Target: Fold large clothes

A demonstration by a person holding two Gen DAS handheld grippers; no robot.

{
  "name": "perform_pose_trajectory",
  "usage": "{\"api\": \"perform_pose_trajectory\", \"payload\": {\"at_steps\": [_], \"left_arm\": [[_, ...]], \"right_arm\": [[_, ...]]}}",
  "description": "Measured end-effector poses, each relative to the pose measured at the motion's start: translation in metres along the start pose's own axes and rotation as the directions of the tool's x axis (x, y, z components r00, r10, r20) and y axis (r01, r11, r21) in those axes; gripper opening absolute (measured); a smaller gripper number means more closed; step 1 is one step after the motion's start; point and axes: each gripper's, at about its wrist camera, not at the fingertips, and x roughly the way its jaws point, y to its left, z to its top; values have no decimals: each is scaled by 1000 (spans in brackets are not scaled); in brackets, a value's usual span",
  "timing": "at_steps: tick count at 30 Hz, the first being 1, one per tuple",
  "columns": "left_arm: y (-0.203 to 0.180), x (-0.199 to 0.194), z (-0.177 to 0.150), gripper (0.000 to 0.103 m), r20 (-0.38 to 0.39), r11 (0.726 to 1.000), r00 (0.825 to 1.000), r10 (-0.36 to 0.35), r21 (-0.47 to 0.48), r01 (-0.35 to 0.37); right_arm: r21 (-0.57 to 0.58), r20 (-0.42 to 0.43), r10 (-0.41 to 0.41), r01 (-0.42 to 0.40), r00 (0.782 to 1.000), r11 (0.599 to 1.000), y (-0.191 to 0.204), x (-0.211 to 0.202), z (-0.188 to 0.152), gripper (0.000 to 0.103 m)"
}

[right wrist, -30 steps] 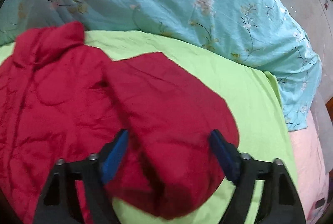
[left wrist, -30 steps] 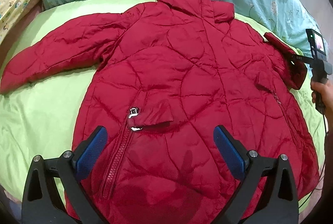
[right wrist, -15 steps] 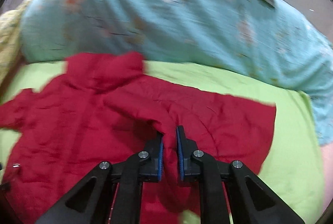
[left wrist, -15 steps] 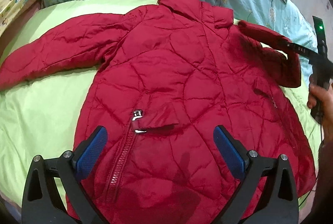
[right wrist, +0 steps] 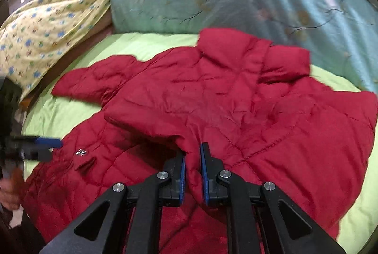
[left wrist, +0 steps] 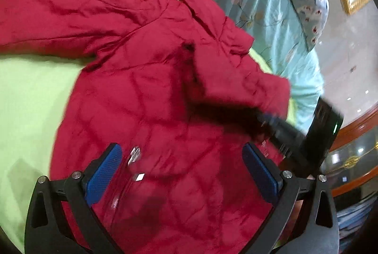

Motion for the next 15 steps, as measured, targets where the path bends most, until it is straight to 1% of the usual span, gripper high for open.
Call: {"api": "perform_pose_trajectory", "payload": {"at_steps": [2, 3, 4, 7, 8, 10, 11, 12, 13, 15], "left_arm": [[2, 12, 14, 102, -11, 1000, 1000, -10, -21, 10], [3, 22, 26, 102, -20, 998, 999, -42, -38, 42], [4, 28, 31, 102, -29, 997, 998, -59, -49, 57], [3, 54, 52, 100, -60, 995, 995, -74, -68, 69], [2, 60, 56, 96, -68, 996, 995, -68, -66, 63], [-6, 73, 64, 84, -74, 999, 997, -34, -32, 32], [-9, 76, 67, 69, -73, 1000, 997, -21, -12, 20], [-14, 80, 71, 43, -74, 1000, 997, 0, 13, 1], [-16, 82, 73, 31, -81, 1000, 997, 2, 24, 0], [-18, 82, 78, 15, -71, 999, 997, 1, 40, 2]], "right_arm": [[-21, -4, -2, 2, 1000, 1000, 4, 7, 0, 12], [-32, -10, -4, 4, 1000, 999, 6, 10, -1, 12], [-36, -14, -6, 5, 1000, 999, 7, 11, -3, 14], [-45, -24, -6, 5, 1000, 999, 6, 15, -5, 16], [-44, -25, -3, 2, 1000, 999, 6, 15, -6, 16], [-38, -21, 3, -4, 1000, 999, 5, 15, -6, 16], [-35, -20, 6, -7, 1000, 999, 5, 15, -6, 17], [-27, -20, 12, -13, 1000, 1000, 4, 15, -6, 17], [-22, -21, 17, -17, 1000, 1000, 3, 15, -6, 17], [-19, -26, 10, -11, 1000, 1000, 3, 14, -7, 19]]}}
